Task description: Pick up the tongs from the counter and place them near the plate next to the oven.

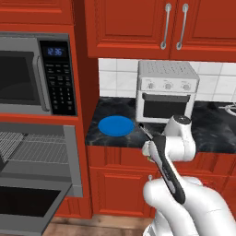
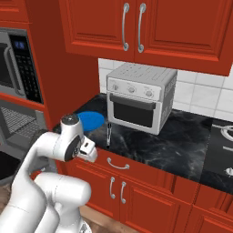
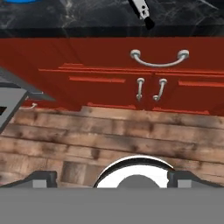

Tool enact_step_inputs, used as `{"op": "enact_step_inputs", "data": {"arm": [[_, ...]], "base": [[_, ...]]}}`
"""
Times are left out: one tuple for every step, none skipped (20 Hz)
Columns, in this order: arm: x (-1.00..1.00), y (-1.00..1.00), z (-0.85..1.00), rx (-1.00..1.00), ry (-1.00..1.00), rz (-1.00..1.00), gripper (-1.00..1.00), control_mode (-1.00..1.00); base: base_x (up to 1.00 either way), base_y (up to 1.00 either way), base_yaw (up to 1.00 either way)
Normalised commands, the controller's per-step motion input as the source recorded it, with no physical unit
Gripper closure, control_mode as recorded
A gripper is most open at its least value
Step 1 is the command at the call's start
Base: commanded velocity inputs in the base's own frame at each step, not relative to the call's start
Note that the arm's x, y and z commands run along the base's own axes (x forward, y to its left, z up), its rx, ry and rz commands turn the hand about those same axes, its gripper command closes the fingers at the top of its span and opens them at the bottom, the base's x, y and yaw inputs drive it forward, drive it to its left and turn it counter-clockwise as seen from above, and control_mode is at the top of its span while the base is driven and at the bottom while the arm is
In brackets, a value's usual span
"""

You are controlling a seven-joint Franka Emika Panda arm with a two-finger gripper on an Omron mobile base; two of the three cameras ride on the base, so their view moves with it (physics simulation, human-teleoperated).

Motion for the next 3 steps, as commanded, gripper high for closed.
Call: {"op": "enact_step_inputs", "data": {"arm": [[-0.71, 0.00, 0.07, 0.08, -0.07, 0.00, -1.00, -1.00], [-0.73, 0.00, 0.07, 0.03, -0.10, 0.00, -1.00, -1.00], [-0.72, 0.00, 0.05, 0.00, -0.10, 0.00, -1.00, -1.00]], "base": [[0.00, 0.00, 0.00], [0.00, 0.00, 0.00], [0.00, 0.00, 0.00]]}}
